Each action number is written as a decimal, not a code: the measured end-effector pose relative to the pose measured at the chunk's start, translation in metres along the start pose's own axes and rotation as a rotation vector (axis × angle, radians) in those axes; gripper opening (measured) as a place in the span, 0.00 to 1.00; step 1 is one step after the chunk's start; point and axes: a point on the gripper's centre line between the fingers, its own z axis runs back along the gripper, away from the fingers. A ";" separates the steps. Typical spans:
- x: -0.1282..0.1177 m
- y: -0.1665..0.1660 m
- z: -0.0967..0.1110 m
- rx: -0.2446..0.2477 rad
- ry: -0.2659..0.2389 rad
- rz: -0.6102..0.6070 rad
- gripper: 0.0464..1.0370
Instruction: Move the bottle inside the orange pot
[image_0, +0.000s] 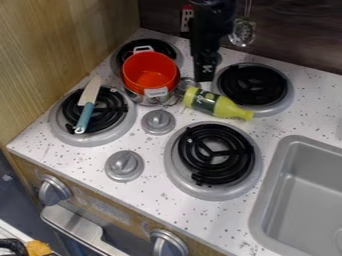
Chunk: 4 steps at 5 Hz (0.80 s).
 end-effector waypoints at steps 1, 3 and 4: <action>0.007 -0.001 -0.012 -0.011 -0.018 -0.011 0.96; 0.016 -0.001 -0.039 -0.064 -0.046 -0.127 0.96; 0.013 0.004 -0.048 -0.065 -0.073 -0.131 0.96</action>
